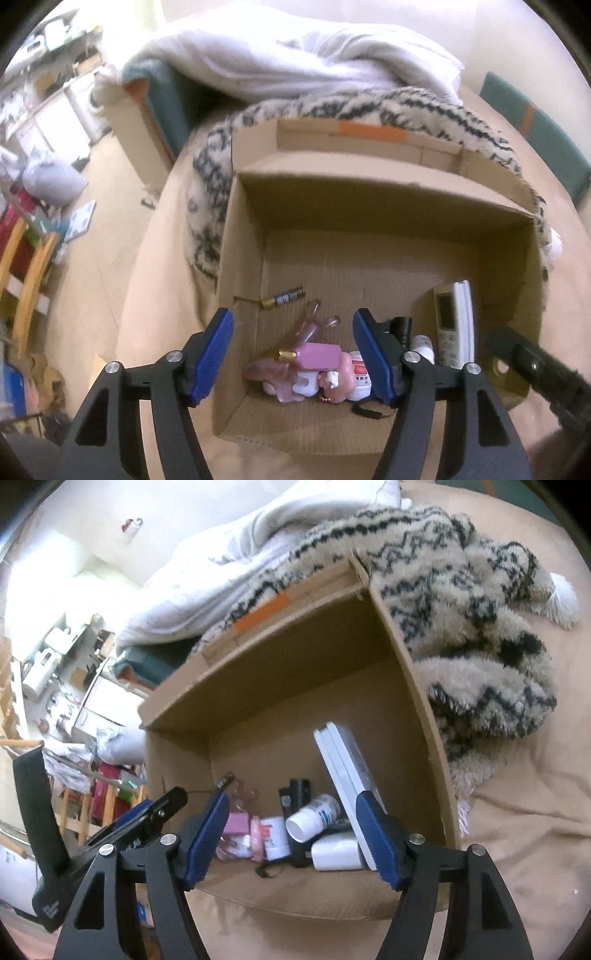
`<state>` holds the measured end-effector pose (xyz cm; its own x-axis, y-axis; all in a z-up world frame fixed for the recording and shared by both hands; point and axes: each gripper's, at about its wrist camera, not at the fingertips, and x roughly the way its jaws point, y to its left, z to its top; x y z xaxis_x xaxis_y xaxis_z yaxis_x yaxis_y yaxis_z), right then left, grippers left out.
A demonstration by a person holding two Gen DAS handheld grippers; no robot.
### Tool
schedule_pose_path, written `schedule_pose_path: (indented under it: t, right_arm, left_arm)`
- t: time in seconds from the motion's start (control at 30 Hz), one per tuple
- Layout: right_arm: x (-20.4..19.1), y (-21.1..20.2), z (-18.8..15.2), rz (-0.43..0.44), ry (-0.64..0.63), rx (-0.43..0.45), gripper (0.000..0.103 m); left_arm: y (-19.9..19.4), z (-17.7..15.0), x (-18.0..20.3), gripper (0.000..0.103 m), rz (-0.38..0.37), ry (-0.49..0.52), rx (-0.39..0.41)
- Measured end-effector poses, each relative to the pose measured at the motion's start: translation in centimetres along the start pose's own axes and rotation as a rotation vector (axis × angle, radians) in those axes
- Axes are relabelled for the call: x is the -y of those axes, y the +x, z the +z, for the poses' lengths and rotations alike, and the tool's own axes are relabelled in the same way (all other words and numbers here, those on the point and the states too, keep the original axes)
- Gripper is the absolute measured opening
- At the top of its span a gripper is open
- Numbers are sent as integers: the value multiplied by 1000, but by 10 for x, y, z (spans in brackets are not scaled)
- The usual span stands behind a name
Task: Organize rigid objects
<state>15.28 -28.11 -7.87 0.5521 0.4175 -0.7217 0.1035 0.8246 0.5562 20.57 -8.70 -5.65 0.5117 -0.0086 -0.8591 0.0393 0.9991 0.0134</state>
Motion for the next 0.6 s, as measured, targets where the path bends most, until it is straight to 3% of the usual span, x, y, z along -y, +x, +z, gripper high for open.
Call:
schedule_pose_path:
  t: [0.07,0.13,0.4,0.6]
  right_arm:
    - [-3,-9,0,5,0,35,96]
    - [-7,-20,-2,5,-15,71,103]
    - [-39,-80,-23,-27,-146,227,103]
    - [-62,-115,-58,-88,-257,292,103]
  left_arm:
    - [-12,0,-1,64,-9,22,25]
    - [-27,-1,-6,64,7,31,52]
    - [-89,-21,-47,64,-7,-43,165]
    - [-129,-55,-66,65,-49,-25,251]
